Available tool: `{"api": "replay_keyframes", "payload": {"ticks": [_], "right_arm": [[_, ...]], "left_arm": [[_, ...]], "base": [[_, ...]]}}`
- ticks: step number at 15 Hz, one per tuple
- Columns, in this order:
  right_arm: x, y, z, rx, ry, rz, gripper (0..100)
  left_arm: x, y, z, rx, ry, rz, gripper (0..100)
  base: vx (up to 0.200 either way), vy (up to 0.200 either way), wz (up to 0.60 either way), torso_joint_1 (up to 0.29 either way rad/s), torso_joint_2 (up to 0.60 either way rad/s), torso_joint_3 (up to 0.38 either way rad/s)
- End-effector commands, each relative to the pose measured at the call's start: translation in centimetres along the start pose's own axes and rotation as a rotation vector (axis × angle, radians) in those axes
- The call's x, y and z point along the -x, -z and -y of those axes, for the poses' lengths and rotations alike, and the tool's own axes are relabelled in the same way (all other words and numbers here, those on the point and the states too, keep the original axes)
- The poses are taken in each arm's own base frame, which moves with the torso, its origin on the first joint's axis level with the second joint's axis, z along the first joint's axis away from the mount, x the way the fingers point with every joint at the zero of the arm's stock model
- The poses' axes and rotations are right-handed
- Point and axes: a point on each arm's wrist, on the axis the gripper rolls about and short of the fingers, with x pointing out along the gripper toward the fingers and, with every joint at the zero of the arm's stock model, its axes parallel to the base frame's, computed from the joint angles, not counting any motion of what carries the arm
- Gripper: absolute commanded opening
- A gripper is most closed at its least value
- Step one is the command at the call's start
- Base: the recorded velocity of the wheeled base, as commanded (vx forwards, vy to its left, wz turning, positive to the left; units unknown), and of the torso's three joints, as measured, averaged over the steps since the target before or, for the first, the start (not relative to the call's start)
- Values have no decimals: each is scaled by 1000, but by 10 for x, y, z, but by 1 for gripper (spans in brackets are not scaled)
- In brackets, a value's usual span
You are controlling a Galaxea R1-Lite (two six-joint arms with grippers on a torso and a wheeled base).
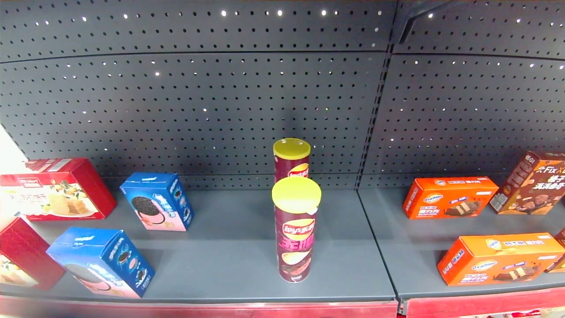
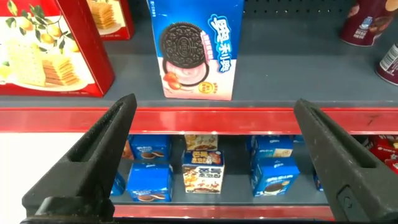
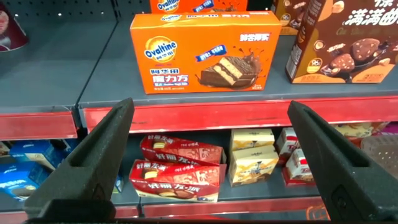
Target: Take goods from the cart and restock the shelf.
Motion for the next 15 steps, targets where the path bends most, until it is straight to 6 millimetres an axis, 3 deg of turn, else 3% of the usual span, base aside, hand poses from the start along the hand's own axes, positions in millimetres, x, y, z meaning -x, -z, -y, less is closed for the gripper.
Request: {"api": "replay_keyframes", "payload": {"ticks": [1,15], "right_arm": [[0,0,0,0,0,-1,100],[0,0,0,0,-3,-1,100]], "left_arm": [[0,0,0,2,-2,-3,100],[0,0,0,2,-2,-1,100]], "base": [[0,0,0,0,0,0],[0,0,0,0,0,0]]}}
